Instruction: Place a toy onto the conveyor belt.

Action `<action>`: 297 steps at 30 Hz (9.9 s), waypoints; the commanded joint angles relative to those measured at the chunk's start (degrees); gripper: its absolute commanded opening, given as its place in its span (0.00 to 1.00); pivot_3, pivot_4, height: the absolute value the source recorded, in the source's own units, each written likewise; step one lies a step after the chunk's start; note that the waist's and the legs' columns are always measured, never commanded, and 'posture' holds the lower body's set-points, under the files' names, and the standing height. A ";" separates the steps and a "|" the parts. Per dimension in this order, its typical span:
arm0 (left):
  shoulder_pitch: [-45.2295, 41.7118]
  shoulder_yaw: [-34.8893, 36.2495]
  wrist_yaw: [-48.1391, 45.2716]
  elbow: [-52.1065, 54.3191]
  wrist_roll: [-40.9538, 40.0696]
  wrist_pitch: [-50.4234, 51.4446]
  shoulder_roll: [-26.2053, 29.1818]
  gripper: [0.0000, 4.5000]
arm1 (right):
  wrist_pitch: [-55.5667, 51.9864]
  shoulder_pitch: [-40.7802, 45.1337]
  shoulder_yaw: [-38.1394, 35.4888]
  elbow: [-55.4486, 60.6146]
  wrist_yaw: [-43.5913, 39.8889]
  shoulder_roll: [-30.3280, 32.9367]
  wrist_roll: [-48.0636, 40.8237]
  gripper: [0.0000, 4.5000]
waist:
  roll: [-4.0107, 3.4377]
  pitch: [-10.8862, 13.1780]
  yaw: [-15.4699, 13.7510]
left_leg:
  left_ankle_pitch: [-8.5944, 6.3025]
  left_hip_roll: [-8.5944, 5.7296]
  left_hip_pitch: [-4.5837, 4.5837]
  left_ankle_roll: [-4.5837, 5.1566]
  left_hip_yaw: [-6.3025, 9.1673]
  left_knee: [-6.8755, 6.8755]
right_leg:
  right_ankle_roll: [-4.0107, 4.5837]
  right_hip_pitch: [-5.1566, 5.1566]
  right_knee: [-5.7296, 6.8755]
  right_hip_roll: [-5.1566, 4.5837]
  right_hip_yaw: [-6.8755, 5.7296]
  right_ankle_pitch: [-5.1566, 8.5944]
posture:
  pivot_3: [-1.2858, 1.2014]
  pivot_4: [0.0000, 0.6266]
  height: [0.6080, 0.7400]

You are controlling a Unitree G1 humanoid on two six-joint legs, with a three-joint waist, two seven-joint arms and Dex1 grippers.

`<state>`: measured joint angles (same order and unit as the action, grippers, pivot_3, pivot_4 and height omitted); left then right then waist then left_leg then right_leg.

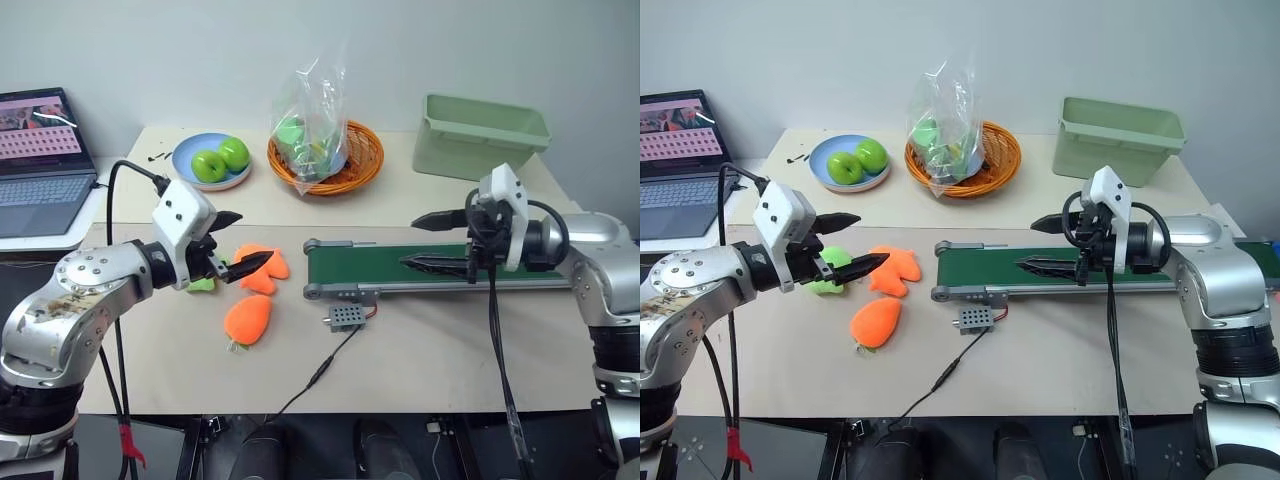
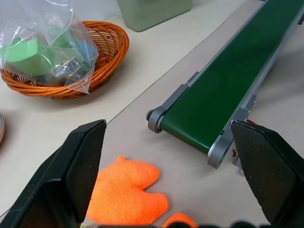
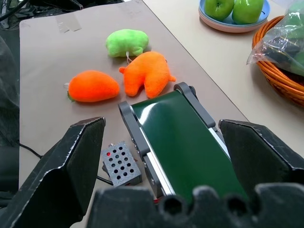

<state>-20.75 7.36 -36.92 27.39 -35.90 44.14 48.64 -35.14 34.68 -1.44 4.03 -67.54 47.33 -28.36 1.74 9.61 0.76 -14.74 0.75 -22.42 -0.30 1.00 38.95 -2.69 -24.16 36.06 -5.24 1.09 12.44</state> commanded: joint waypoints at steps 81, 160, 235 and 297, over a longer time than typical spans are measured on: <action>-9.13 33.17 30.55 -71.95 -28.57 1.79 -27.37 0.24 | 0.16 1.26 -2.73 1.93 4.47 3.66 1.54 1.00 | -0.36 -0.23 -1.05 | 0.03 -0.09 0.13 -0.06 0.06 0.01 | 0.02 0.15 0.00 -0.06 -0.06 -0.03 | 0.52 0.24 1.00; -26.63 -31.46 27.85 -60.70 76.55 -99.04 -13.33 0.01 | -2.61 -6.47 -9.21 9.50 8.97 4.73 -0.57 1.00 | -0.10 -0.05 -1.05 | 0.01 -0.03 -0.20 -0.01 -0.07 -0.01 | -0.03 -0.11 -0.01 -0.03 -0.08 -0.06 | 0.52 0.24 1.00; -4.04 -1.73 -13.59 -11.09 5.18 -8.30 -2.71 0.99 | 3.92 1.89 -1.81 -3.12 0.07 5.27 1.36 1.00 | -0.14 -0.07 -0.07 | 0.00 0.01 -0.10 0.01 -0.02 0.13 | -0.10 -0.04 0.01 -0.01 -0.01 -0.04 | 0.52 0.24 1.00; -6.15 -0.24 -4.55 -8.67 4.60 -2.69 -8.03 0.99 | 5.15 3.72 -2.11 -4.94 2.15 1.04 3.60 1.00 | -0.14 -0.07 0.02 | 0.00 0.00 -0.09 0.00 -0.04 0.10 | -0.08 -0.04 -0.01 -0.01 0.01 -0.05 | 0.52 0.24 1.00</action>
<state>-25.73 6.94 -41.39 18.38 -31.59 42.56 40.58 -30.16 38.32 -1.10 -2.72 -65.83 47.69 -23.82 1.61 9.54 0.78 -14.74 0.75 -22.50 -0.30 0.96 39.06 -2.76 -24.20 36.05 -5.25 1.10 12.39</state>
